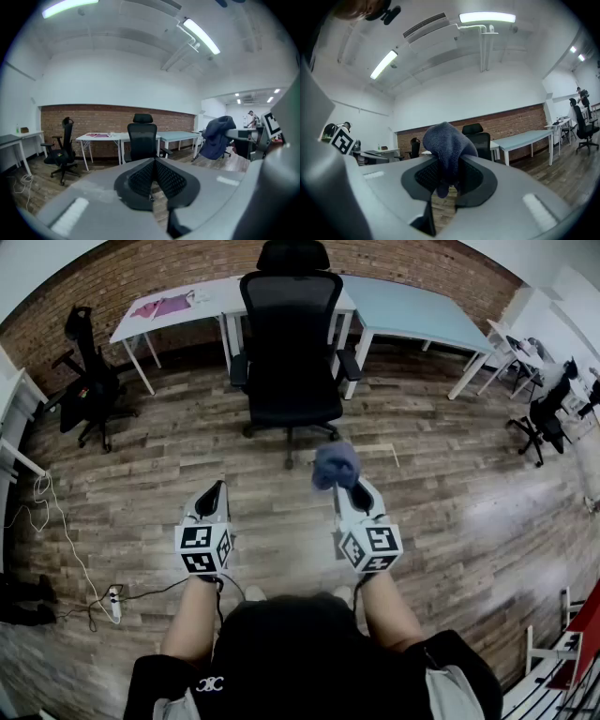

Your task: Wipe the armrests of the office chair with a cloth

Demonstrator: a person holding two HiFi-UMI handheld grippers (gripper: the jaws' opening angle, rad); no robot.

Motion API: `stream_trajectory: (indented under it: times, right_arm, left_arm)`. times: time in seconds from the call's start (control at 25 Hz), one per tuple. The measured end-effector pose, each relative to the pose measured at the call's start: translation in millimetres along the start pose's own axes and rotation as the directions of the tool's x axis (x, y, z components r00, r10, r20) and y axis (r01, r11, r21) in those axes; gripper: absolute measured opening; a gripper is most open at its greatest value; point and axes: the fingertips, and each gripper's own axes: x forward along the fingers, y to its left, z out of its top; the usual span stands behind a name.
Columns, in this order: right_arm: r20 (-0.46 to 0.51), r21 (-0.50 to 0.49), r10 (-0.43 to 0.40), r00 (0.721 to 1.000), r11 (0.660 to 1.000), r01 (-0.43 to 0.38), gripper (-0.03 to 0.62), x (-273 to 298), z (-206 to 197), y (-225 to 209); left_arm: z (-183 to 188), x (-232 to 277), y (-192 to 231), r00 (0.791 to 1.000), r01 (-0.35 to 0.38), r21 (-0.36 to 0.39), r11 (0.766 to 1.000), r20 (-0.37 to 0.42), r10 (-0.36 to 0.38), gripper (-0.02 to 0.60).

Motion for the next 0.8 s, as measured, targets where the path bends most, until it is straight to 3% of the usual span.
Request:
stream_trajectory:
  times: [0.24, 0.8]
  right_arm:
    - [0.028, 0.030, 0.000, 1.000, 1.000, 0.000, 0.083, 16, 5, 43]
    - [-0.046, -0.028, 0.027, 0.999, 0.999, -0.028, 0.084, 43, -6, 56]
  left_arm:
    - [-4, -7, 47, 1.000, 0.020, -0.028, 0.999, -0.018, -0.020, 0.006]
    - [-10, 0, 59, 1.000, 0.021, -0.060, 0.998, -0.008, -0.021, 0.006]
